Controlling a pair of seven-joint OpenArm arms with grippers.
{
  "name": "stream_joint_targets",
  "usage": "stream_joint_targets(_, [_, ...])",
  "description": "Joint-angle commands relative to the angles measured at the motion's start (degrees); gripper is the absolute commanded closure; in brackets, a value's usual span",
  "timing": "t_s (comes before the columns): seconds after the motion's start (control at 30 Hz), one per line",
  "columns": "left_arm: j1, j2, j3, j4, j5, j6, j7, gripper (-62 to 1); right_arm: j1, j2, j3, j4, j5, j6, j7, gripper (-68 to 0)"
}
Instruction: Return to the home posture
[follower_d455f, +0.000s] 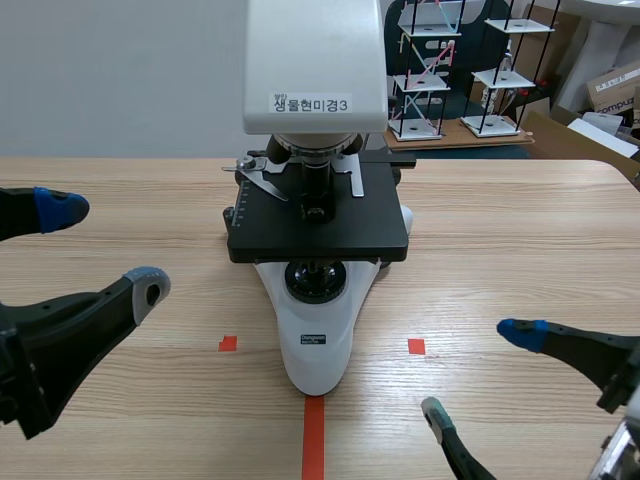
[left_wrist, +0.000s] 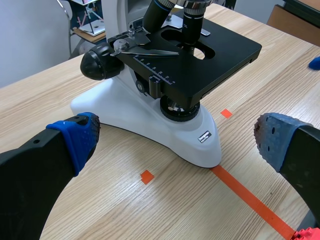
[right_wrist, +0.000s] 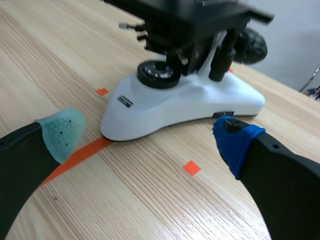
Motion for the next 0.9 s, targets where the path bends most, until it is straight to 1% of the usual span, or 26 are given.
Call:
stream_joint_targets(0.0, [0.3, 0.4, -0.1, 0.9, -0.4, 0.1, -0.8, -62.3, -1.8, 0.3, 1.4, 3.6, 0.8, 0.2, 0.7, -56.8])
stream_joint_targets(0.1, [0.3, 0.4, -0.1, 0.9, -0.4, 0.1, -0.8, -62.3, -5.9, 0.3, 4.4, 10.5, 0.8, 1.9, -0.3, -56.9])
stream_joint_targets(0.2, [0.3, 0.4, -0.1, 0.9, -0.4, 0.1, -0.8, -62.3, -7.8, 0.3, 6.9, 16.0, 0.9, 1.9, -1.1, -56.9])
stream_joint_targets(0.27, [0.3, 0.4, -0.1, 0.9, -0.4, 0.1, -0.8, -62.3, -7.8, 0.3, 8.3, 17.8, 2.2, 1.9, -2.0, -56.9])
stream_joint_targets(0.37, [0.3, 0.4, -0.1, 0.9, -0.4, 0.1, -0.7, -62.3, -7.0, 0.3, 9.7, 18.3, 6.1, 1.9, -5.4, -56.9])
stream_joint_targets(0.5, [0.3, 0.4, -0.1, 0.9, -0.4, 0.1, -0.8, -62.3, -6.2, 0.3, 10.1, 18.3, 6.4, 2.2, -8.9, -56.9])
stream_joint_targets(0.63, [0.3, 0.4, -0.1, 0.9, -0.4, 0.1, -0.8, -62.3, -6.2, 0.3, 10.1, 18.3, 6.5, 3.2, -9.0, -56.9])
stream_joint_targets(0.87, [0.3, 0.4, -0.1, 0.9, -0.4, 0.1, -0.8, -62.3, -6.2, 0.3, 10.1, 18.3, 6.5, 3.2, -9.0, -56.9])
